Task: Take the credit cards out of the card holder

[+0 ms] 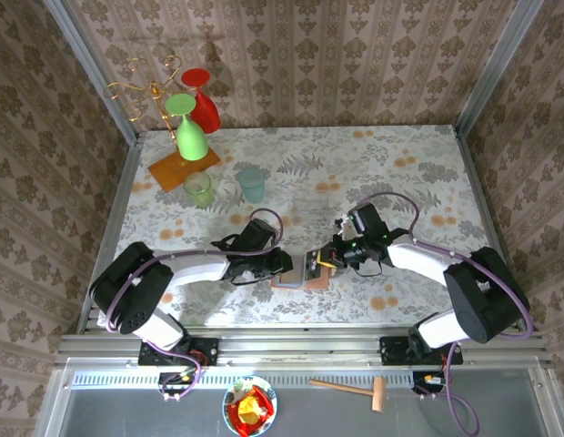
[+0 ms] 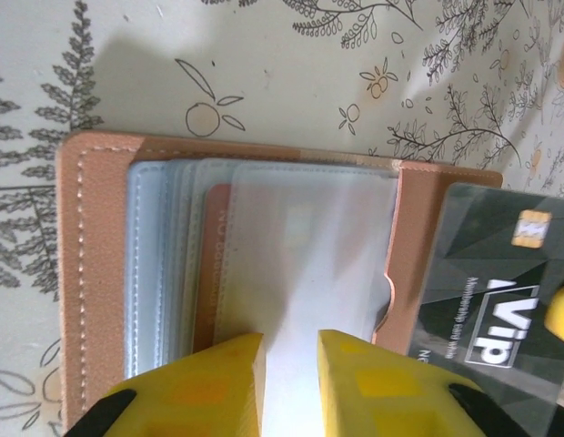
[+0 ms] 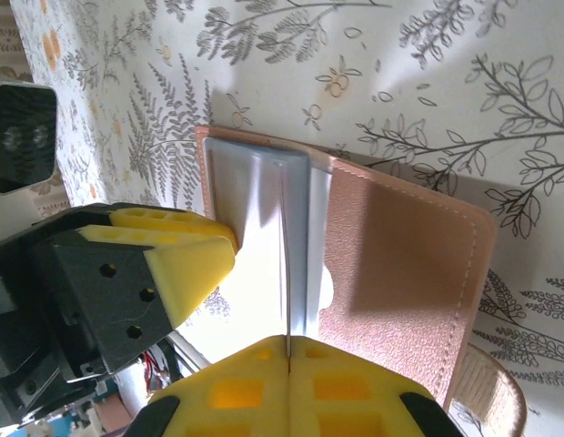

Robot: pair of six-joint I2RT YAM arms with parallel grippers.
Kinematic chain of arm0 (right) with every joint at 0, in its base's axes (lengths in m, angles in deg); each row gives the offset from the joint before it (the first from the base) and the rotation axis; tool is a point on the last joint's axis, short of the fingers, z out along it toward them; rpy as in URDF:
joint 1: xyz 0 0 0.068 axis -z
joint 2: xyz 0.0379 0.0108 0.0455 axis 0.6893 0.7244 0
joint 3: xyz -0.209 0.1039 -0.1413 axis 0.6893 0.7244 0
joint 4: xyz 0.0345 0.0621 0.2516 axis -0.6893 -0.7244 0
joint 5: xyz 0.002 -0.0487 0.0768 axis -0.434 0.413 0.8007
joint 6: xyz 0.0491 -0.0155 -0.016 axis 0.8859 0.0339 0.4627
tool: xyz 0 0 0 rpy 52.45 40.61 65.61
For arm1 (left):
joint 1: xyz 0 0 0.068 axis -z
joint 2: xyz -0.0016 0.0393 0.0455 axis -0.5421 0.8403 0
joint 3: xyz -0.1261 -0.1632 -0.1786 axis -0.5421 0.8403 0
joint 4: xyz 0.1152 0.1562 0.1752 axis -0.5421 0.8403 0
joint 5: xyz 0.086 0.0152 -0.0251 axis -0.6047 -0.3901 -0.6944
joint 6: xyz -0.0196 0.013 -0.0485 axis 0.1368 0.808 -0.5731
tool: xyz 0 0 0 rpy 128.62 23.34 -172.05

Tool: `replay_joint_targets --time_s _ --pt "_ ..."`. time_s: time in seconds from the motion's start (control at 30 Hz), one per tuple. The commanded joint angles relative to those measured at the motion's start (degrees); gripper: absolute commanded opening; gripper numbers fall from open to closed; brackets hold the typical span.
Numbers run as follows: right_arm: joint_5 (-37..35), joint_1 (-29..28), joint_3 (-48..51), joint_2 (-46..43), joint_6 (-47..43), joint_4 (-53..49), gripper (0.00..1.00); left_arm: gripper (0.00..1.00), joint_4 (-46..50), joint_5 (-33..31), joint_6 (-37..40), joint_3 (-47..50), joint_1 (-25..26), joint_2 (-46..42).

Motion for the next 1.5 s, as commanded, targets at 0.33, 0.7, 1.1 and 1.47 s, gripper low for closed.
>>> replay_joint_targets --time_s 0.33,0.7,1.1,1.47 --pt "-9.2 0.8 -18.4 0.5 -27.4 -22.8 0.0 0.36 4.6 -4.9 2.1 3.2 -2.3 -8.9" --pt "-22.6 0.8 -41.9 14.1 -63.7 -35.1 0.0 0.37 7.1 -4.3 3.4 4.2 -4.8 -12.5" --pt "-23.3 1.3 -68.1 30.4 -91.8 -53.2 0.0 0.37 10.7 -4.9 3.5 8.0 -9.4 -20.1" --pt "-23.8 1.5 -88.2 45.8 -98.1 -68.2 0.0 0.36 10.8 -4.0 3.8 8.8 -11.7 -20.3"
